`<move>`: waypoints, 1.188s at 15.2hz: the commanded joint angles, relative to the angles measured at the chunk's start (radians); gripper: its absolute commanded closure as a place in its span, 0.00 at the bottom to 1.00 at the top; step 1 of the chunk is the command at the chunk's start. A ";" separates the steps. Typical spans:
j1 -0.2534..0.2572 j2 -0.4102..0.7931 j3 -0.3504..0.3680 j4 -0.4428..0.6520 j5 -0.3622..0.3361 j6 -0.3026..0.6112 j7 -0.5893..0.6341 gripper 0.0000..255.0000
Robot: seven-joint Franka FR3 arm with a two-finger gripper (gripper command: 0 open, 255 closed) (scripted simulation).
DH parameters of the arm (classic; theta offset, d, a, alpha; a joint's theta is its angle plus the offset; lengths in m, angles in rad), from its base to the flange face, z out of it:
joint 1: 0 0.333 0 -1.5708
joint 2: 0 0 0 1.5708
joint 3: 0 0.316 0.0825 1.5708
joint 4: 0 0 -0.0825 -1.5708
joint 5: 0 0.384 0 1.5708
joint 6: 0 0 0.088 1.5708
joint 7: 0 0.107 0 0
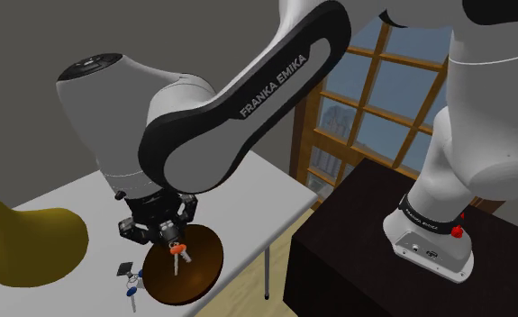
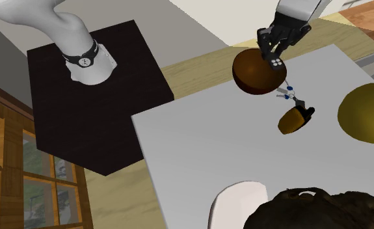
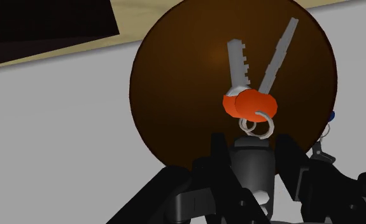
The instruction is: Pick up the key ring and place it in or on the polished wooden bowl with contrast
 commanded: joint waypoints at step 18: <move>0.023 0.088 -0.030 -0.050 -0.056 0.128 0.036 1.00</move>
